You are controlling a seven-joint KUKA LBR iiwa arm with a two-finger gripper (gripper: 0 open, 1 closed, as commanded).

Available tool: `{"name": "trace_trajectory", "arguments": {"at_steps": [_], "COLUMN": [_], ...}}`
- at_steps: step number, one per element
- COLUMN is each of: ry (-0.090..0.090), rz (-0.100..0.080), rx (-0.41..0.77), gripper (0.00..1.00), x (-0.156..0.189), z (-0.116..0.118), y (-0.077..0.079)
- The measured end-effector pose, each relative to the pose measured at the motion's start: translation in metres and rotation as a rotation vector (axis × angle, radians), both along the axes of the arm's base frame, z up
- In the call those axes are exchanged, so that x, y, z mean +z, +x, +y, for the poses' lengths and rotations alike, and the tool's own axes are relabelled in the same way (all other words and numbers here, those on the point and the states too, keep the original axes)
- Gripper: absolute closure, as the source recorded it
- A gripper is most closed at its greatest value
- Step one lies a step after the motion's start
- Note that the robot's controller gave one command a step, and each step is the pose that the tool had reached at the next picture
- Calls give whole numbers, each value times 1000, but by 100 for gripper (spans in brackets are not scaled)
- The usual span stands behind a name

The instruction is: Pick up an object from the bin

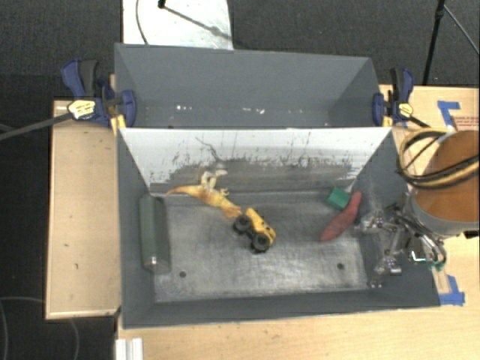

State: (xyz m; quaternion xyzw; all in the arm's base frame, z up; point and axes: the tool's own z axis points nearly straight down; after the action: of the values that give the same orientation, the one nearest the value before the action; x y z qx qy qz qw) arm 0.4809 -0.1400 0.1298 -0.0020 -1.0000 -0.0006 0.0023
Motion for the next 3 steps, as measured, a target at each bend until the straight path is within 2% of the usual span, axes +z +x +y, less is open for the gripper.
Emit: {"name": "trace_trajectory", "arguments": {"at_steps": [1, 2, 3], "ry": [-2, -3, 1], "rz": [-7, -11, -8], "rx": [6, 119, 394], "gripper": [0, 0, 100], "x": [3, -19, -54], "z": [0, 1, 29], "y": [2, 42, 43]}}
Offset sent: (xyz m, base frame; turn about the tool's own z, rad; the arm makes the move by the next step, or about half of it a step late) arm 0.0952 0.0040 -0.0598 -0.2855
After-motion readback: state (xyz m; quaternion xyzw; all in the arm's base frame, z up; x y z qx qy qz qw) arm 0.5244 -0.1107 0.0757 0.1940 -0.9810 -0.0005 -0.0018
